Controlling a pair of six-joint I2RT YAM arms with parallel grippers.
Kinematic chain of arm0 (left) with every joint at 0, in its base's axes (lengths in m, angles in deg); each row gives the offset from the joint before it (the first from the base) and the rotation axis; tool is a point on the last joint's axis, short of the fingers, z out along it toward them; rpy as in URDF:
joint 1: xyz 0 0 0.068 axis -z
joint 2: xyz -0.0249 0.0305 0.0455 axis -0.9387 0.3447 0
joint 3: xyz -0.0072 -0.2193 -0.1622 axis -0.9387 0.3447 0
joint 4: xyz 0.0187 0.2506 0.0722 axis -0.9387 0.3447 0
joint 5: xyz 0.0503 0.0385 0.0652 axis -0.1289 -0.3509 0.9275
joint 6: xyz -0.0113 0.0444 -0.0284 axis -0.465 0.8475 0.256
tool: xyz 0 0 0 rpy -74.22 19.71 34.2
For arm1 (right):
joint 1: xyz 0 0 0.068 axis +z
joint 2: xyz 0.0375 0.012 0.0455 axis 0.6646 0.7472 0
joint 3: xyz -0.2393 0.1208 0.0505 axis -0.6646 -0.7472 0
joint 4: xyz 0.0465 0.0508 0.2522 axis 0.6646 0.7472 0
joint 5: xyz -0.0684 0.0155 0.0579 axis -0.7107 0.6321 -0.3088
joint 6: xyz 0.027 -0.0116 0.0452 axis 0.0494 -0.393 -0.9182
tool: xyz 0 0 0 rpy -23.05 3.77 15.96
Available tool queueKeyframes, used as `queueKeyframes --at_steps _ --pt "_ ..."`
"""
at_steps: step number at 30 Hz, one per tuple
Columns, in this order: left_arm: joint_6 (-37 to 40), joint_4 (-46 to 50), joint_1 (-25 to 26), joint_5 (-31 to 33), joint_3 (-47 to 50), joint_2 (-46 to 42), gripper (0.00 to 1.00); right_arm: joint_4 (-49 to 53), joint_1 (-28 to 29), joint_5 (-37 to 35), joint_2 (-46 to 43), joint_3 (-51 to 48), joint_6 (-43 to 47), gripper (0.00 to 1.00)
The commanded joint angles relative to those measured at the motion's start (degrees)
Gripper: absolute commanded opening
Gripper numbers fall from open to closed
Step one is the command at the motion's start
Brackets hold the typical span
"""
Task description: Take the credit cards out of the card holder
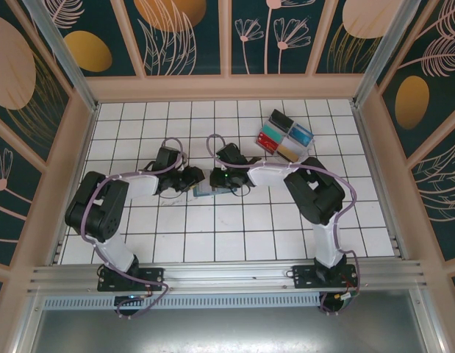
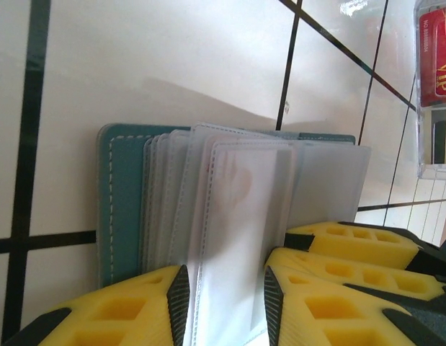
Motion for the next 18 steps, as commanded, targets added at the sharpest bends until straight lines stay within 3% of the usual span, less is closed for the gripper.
queueKeyframes --at_steps 1,11,18 --pt "1.65 2.60 1.26 -1.11 -1.21 2.91 0.37 2.57 -1.00 2.62 1.83 -4.12 -1.26 0.26" --pt "3.79 5.18 1.71 -1.43 -3.62 3.36 0.37 -0.84 -2.38 7.12 0.98 -6.15 -2.21 0.25" --pt "3.70 0.91 1.73 -5.77 -2.91 1.84 0.37 -5.30 -3.88 11.79 -0.36 -8.70 -3.70 0.25"
